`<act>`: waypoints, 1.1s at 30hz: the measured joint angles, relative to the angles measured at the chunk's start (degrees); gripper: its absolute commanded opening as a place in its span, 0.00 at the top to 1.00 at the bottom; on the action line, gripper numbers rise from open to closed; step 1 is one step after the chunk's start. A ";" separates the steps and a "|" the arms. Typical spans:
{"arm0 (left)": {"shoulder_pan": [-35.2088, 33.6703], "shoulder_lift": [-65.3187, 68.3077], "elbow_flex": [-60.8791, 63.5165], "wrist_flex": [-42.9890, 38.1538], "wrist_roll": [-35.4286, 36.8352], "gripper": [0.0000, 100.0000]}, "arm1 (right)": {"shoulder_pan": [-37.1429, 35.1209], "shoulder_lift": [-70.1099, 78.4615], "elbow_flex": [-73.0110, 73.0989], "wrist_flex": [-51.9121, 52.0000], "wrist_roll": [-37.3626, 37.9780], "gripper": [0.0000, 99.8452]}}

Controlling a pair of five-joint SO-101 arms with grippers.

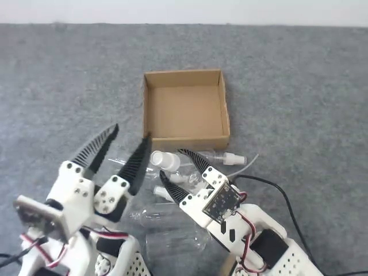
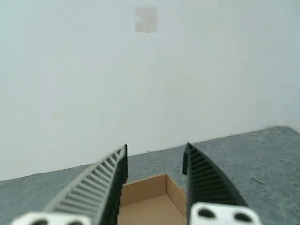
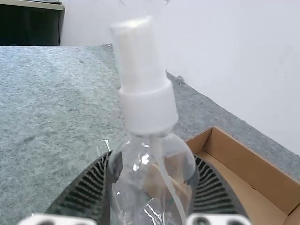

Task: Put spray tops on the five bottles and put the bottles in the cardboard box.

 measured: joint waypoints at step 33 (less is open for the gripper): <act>8.62 0.09 18.64 1.67 -0.53 0.82 | 0.70 -0.09 0.00 0.00 0.00 0.91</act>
